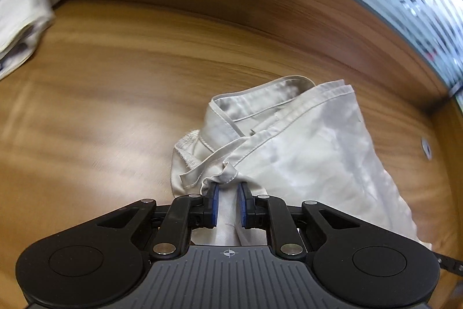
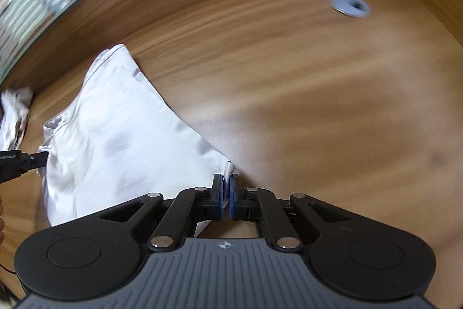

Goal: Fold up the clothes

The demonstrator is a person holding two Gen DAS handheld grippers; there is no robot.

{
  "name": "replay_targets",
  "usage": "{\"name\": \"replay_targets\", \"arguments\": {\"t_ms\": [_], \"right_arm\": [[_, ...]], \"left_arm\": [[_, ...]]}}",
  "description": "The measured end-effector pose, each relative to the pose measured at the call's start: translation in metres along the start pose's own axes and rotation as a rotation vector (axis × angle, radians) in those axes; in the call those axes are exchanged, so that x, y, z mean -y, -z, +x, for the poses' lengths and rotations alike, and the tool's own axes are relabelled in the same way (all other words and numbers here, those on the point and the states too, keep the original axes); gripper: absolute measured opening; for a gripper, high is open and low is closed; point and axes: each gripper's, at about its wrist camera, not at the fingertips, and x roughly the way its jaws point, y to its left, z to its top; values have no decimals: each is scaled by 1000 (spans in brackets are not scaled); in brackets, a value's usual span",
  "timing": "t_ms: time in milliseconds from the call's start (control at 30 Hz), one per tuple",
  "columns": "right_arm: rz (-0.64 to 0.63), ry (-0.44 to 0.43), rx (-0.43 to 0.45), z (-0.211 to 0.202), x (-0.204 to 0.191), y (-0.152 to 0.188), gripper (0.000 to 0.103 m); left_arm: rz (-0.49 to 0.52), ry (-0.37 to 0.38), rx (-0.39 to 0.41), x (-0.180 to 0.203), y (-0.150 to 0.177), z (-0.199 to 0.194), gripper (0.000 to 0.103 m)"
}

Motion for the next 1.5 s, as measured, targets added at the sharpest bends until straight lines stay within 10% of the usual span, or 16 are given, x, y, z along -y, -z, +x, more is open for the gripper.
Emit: {"name": "replay_targets", "arguments": {"t_ms": [367, 600, 1067, 1167, 1500], "right_arm": [[284, 107, 102, -49, -14, 113, 5], [231, 106, 81, -70, -30, 153, 10], [-667, -117, -35, -107, -23, 123, 20], [-843, -177, -35, -111, -22, 120, 35], [-1261, -279, -54, -83, -39, 132, 35]], "left_arm": [[323, 51, 2, 25, -14, 0, 18], [379, 83, 89, 29, -6, -54, 27], [355, 37, 130, 49, 102, -166, 34], [336, 56, 108, 57, 140, -167, 37], [435, -31, 72, 94, 222, -144, 52]]}}
